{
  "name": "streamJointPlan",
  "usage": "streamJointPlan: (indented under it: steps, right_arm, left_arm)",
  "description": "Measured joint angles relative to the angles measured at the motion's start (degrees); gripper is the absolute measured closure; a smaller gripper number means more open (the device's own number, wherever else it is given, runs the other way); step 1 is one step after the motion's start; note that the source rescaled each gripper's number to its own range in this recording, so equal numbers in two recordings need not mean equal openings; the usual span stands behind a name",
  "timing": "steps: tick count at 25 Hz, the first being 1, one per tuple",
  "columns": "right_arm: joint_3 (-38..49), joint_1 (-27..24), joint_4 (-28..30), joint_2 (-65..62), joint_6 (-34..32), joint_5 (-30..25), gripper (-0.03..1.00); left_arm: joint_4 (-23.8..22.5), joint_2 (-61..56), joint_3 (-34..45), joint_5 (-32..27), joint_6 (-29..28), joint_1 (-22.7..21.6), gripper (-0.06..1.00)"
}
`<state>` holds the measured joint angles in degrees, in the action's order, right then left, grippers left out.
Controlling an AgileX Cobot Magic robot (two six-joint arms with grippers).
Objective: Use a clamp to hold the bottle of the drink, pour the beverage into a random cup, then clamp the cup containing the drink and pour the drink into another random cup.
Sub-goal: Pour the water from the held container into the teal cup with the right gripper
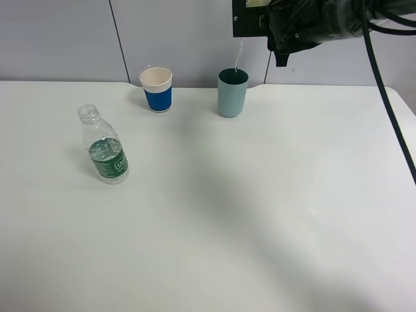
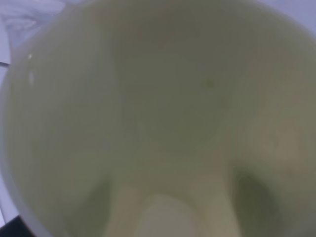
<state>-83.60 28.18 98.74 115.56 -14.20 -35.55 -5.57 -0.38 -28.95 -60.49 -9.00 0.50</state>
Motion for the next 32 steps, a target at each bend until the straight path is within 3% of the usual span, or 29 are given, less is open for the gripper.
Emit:
streamJointPlan:
  steps: [11,26,32]
  right_arm:
    - [0.0,0.0,0.05,0.0,5.97,0.0,0.97]
    - [0.0,0.0,0.21,0.0,7.36,2.16,0.97]
    - [0.0,0.0,0.39,0.0,12.72,2.67,0.97]
  left_arm:
    - [0.0,0.0,0.0,0.0,0.0,0.0,-0.06]
    - [0.0,0.0,0.0,0.0,0.04,0.0,-0.06]
    - [0.0,0.0,0.0,0.0,0.04,0.0,-0.06]
